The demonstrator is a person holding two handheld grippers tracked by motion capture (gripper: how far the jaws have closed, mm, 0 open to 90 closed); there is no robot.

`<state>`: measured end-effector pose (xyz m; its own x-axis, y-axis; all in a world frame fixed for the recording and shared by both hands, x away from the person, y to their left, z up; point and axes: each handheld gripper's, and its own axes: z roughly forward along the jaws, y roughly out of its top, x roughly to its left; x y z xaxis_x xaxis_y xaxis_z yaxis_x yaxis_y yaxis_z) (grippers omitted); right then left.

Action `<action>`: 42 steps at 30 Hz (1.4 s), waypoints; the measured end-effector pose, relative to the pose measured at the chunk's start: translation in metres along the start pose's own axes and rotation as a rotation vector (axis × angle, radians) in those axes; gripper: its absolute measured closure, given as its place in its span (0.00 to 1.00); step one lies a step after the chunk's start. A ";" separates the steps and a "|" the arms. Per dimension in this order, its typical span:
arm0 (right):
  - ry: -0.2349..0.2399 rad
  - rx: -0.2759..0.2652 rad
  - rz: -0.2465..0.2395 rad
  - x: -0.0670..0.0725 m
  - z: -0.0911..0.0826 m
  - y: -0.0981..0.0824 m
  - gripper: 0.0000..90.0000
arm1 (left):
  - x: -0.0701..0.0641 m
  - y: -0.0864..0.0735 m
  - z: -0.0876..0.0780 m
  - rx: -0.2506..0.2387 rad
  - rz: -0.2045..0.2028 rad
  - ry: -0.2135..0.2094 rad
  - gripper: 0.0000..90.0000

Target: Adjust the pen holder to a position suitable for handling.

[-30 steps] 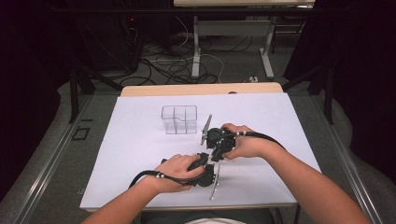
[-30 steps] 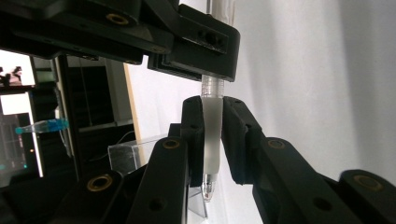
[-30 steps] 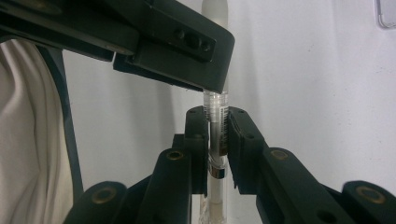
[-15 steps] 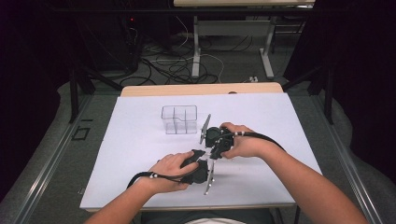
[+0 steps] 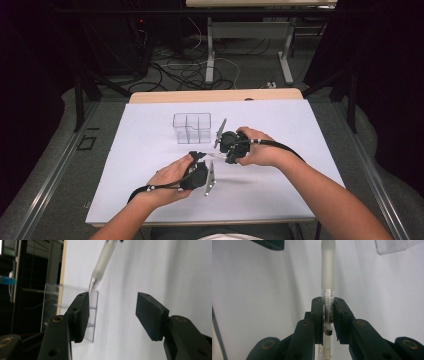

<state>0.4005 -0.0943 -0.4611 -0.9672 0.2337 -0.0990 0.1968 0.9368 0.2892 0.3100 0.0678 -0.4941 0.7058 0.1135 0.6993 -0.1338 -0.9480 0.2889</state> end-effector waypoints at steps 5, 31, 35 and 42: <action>-0.042 -0.025 0.026 -0.004 -0.003 0.001 0.88 | 0.007 -0.014 0.002 0.025 -0.107 -0.017 0.48; -0.126 -0.255 0.153 -0.015 -0.018 0.012 0.88 | 0.038 -0.101 0.022 -0.034 -0.810 -0.162 0.31; -0.160 -0.318 0.170 -0.017 -0.022 0.014 0.88 | 0.042 -0.108 0.020 -0.053 -0.870 -0.151 0.31; -0.191 -0.476 0.216 -0.018 -0.029 0.022 0.88 | 0.044 -0.113 0.018 -0.077 -0.954 -0.166 0.29</action>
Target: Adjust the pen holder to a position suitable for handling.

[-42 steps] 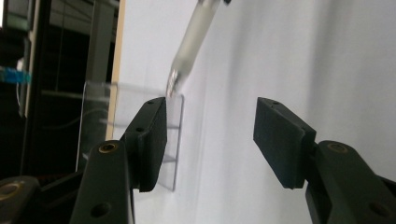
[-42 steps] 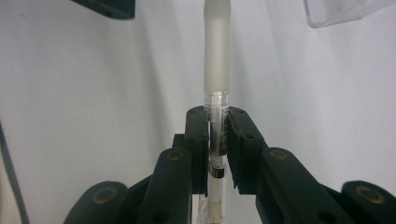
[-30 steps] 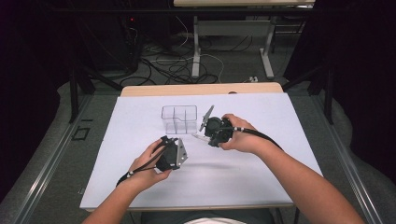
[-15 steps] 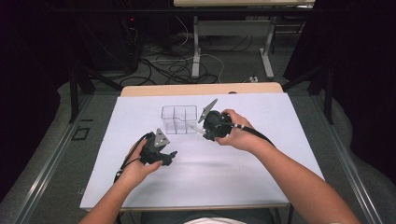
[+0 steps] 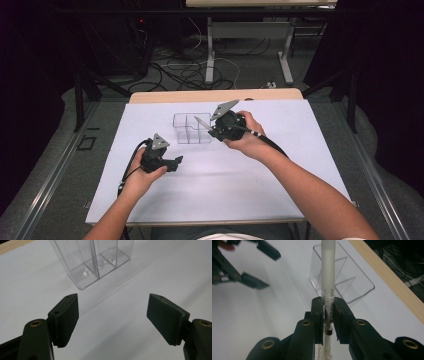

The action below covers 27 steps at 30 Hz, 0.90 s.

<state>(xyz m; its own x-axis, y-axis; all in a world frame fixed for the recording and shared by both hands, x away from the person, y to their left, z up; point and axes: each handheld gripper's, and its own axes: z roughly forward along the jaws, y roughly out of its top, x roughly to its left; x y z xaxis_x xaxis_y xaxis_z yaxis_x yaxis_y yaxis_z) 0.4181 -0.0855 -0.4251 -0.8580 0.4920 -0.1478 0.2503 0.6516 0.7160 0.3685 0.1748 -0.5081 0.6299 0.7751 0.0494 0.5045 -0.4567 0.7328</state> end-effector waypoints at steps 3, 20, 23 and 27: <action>0.008 -0.053 0.043 -0.001 0.001 0.005 0.88 | 0.000 -0.001 0.000 0.005 -0.013 -0.019 0.29; -0.048 -0.387 0.203 -0.007 0.025 0.023 0.88 | 0.001 -0.008 0.000 -0.044 -0.089 -0.013 0.00; -0.065 -0.424 0.215 -0.007 0.029 0.026 0.88 | 0.002 -0.009 0.000 -0.064 -0.113 -0.022 0.00; -0.077 -0.447 0.229 -0.007 0.034 0.029 0.88 | 0.004 -0.009 0.000 -0.085 -0.143 -0.022 0.00</action>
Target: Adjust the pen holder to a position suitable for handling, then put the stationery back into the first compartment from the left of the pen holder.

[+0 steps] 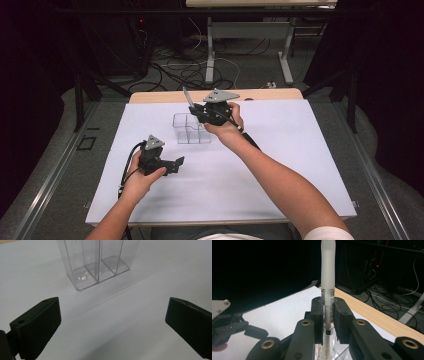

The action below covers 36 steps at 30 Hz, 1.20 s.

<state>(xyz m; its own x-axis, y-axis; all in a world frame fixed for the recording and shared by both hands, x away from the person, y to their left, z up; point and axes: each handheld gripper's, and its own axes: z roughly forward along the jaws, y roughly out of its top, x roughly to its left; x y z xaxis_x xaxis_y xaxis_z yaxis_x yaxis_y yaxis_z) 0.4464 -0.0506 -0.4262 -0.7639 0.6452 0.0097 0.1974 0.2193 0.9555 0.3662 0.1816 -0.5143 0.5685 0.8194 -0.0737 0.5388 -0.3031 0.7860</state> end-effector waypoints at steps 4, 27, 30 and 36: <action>-0.001 -0.027 0.015 -0.001 0.004 0.000 0.88 | 0.003 -0.001 0.000 -0.002 -0.028 0.007 0.00; 0.002 -0.081 0.045 0.004 0.041 0.001 0.88 | 0.009 0.000 -0.003 -0.054 -0.045 0.071 0.01; 0.006 -0.082 0.040 0.005 0.046 0.001 0.88 | 0.011 -0.001 -0.004 -0.051 -0.048 0.071 0.01; 0.005 -0.078 0.043 0.006 0.055 0.001 0.88 | 0.012 -0.002 -0.005 -0.041 -0.051 0.076 0.02</action>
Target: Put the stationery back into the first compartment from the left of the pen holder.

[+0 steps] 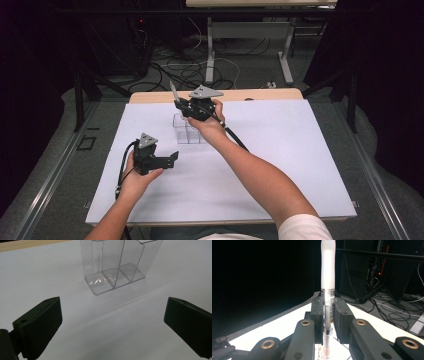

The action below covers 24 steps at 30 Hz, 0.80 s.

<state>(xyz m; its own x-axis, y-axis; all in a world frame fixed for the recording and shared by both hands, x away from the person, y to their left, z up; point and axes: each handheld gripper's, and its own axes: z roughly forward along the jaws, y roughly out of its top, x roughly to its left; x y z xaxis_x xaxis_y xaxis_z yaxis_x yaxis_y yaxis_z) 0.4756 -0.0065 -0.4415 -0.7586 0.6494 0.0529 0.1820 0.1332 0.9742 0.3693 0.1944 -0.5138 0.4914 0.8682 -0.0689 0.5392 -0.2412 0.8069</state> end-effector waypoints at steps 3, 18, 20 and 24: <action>0.005 -0.008 0.005 0.001 0.006 -0.003 0.88 | -0.001 -0.001 0.001 -0.005 -0.006 0.001 0.02; -0.010 0.044 0.037 0.001 0.028 -0.022 0.88 | 0.002 -0.003 0.003 0.004 -0.018 0.001 0.03; -0.008 0.060 0.038 0.001 0.029 -0.025 0.88 | 0.002 -0.003 0.003 0.014 -0.014 -0.003 0.03; -0.011 0.079 0.047 0.002 0.031 -0.028 0.88 | 0.001 -0.003 0.004 0.011 -0.011 0.002 0.03</action>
<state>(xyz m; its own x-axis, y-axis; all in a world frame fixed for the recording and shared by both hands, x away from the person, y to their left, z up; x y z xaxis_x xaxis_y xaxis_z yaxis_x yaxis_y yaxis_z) 0.4881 0.0141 -0.4758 -0.7415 0.6641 0.0957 0.2666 0.1607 0.9503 0.3707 0.1948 -0.5186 0.4844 0.8715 -0.0765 0.5523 -0.2368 0.7993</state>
